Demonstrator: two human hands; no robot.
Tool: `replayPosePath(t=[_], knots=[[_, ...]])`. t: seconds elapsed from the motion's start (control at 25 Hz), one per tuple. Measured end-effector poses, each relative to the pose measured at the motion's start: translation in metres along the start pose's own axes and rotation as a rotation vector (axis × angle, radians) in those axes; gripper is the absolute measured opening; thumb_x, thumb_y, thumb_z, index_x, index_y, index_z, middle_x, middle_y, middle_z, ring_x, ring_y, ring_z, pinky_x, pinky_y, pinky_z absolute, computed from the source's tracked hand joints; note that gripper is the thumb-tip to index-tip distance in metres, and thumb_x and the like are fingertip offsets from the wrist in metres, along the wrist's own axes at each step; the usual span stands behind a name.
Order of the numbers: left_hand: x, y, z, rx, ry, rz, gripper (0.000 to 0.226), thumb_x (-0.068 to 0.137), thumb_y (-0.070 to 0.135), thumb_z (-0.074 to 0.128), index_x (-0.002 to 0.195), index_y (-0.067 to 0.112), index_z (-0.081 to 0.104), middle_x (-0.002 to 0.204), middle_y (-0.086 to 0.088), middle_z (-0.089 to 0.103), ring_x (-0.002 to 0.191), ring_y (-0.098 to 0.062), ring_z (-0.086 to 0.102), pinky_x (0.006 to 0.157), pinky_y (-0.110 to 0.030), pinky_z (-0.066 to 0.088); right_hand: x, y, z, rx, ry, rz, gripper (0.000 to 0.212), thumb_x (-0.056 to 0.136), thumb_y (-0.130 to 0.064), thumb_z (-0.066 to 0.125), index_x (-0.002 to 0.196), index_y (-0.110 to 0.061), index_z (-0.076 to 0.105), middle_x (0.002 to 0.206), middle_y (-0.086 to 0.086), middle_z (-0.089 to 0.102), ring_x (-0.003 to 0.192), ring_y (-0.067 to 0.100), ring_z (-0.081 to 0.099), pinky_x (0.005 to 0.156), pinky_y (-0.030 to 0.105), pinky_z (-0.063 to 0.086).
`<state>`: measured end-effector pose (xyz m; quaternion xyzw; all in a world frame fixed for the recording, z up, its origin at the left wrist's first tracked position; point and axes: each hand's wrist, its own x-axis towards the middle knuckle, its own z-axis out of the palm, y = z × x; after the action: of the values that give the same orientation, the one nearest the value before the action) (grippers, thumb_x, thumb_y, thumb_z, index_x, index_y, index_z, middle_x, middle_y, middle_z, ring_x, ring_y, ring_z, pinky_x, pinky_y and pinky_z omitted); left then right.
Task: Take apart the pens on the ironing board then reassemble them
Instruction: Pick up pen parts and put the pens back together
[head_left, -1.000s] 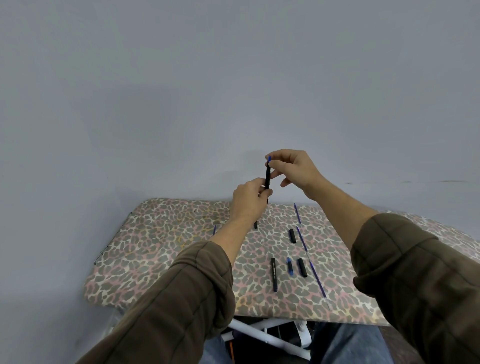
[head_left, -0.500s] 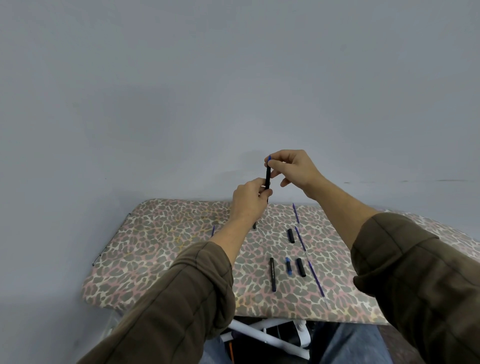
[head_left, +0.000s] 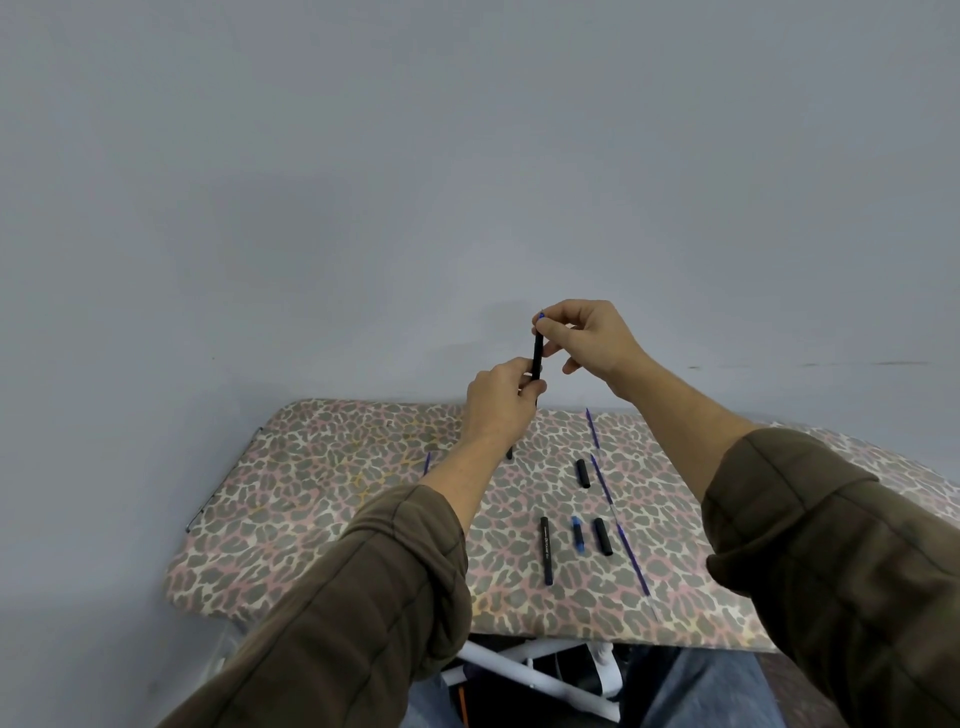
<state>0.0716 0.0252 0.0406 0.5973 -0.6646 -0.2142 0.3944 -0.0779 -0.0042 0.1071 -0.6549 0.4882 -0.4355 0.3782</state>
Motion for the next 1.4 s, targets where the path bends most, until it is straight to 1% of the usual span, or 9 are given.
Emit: replayPosePath(t=[0.12, 0.36, 0.44, 0.52, 0.68, 0.88, 1.08, 1.24, 1.4], knots=[[-0.0005, -0.0011, -0.0004, 0.0, -0.002, -0.001, 0.024, 0.096, 0.023, 0.068, 0.119, 0.017, 0.072, 0.106, -0.004, 0.078, 0.093, -0.023, 0.074, 0.087, -0.043, 0.059, -0.002, -0.0006, -0.0007, 0.021, -0.024, 0.003, 0.016, 0.099, -0.019, 0.067, 0.111, -0.014, 0.076, 0.108, 0.004, 0.077, 0.083, 0.013, 0.075, 0.054, 0.024, 0.053], [-0.0026, -0.0009, 0.0007, 0.008, -0.005, 0.01, 0.022, 0.096, 0.023, 0.068, 0.117, 0.018, 0.072, 0.107, -0.003, 0.078, 0.097, -0.021, 0.073, 0.089, -0.044, 0.058, -0.0007, 0.0028, 0.0017, -0.024, 0.006, -0.018, 0.014, 0.098, -0.018, 0.069, 0.105, -0.008, 0.075, 0.107, 0.008, 0.075, 0.082, 0.017, 0.075, 0.054, 0.026, 0.054], [-0.0021, -0.001, 0.0009, 0.001, -0.002, 0.006, 0.021, 0.096, 0.023, 0.068, 0.116, 0.019, 0.072, 0.105, -0.002, 0.078, 0.096, -0.021, 0.074, 0.089, -0.044, 0.058, -0.0017, 0.002, 0.0, -0.006, -0.013, -0.017, 0.016, 0.098, -0.019, 0.069, 0.11, -0.011, 0.076, 0.108, 0.004, 0.076, 0.082, 0.013, 0.075, 0.055, 0.025, 0.054], [-0.0016, -0.001, 0.0011, -0.005, -0.003, -0.001, 0.02, 0.096, 0.023, 0.067, 0.116, 0.019, 0.072, 0.104, -0.002, 0.078, 0.094, -0.021, 0.074, 0.088, -0.044, 0.059, -0.0019, 0.0014, -0.001, -0.006, -0.026, -0.014, 0.018, 0.098, -0.019, 0.069, 0.113, -0.013, 0.077, 0.108, 0.002, 0.077, 0.084, 0.015, 0.076, 0.056, 0.025, 0.054], [-0.0023, 0.0001, 0.0028, 0.001, -0.008, 0.005, 0.021, 0.096, 0.024, 0.068, 0.117, 0.019, 0.072, 0.105, -0.001, 0.078, 0.094, -0.021, 0.074, 0.088, -0.045, 0.058, -0.0014, 0.0025, -0.0009, -0.034, 0.002, -0.012, 0.013, 0.097, -0.017, 0.069, 0.105, -0.01, 0.077, 0.102, 0.004, 0.077, 0.087, 0.021, 0.076, 0.054, 0.023, 0.053], [-0.0021, 0.001, 0.0029, -0.004, -0.006, 0.015, 0.021, 0.095, 0.023, 0.068, 0.115, 0.019, 0.072, 0.103, -0.002, 0.079, 0.092, -0.021, 0.074, 0.087, -0.045, 0.059, -0.0026, 0.0021, -0.003, -0.003, 0.006, -0.021, 0.014, 0.098, -0.02, 0.069, 0.106, -0.013, 0.077, 0.103, 0.002, 0.077, 0.082, 0.017, 0.076, 0.054, 0.024, 0.053], [-0.0044, 0.0003, 0.0036, -0.002, -0.004, 0.016, 0.023, 0.095, 0.024, 0.07, 0.118, 0.018, 0.072, 0.105, -0.003, 0.079, 0.094, -0.021, 0.074, 0.089, -0.045, 0.059, -0.0013, 0.0022, -0.0014, -0.02, 0.045, -0.02, 0.011, 0.094, -0.021, 0.075, 0.097, -0.011, 0.079, 0.1, 0.002, 0.077, 0.08, 0.018, 0.077, 0.054, 0.027, 0.055], [-0.004, 0.0006, 0.0021, -0.005, 0.003, 0.009, 0.022, 0.095, 0.024, 0.07, 0.116, 0.018, 0.072, 0.104, -0.003, 0.079, 0.092, -0.021, 0.074, 0.089, -0.044, 0.059, -0.0022, 0.0029, -0.0014, -0.002, 0.032, -0.018, 0.011, 0.094, -0.02, 0.075, 0.099, -0.011, 0.079, 0.101, 0.002, 0.077, 0.081, 0.017, 0.077, 0.055, 0.027, 0.055], [-0.0065, 0.0006, 0.0032, -0.008, -0.006, 0.015, 0.022, 0.095, 0.023, 0.069, 0.117, 0.018, 0.072, 0.106, -0.004, 0.078, 0.095, -0.022, 0.074, 0.089, -0.045, 0.059, -0.0025, 0.0012, 0.0004, -0.032, 0.069, -0.016, 0.015, 0.092, -0.021, 0.078, 0.094, -0.007, 0.077, 0.097, 0.002, 0.077, 0.074, 0.014, 0.076, 0.053, 0.024, 0.054]])
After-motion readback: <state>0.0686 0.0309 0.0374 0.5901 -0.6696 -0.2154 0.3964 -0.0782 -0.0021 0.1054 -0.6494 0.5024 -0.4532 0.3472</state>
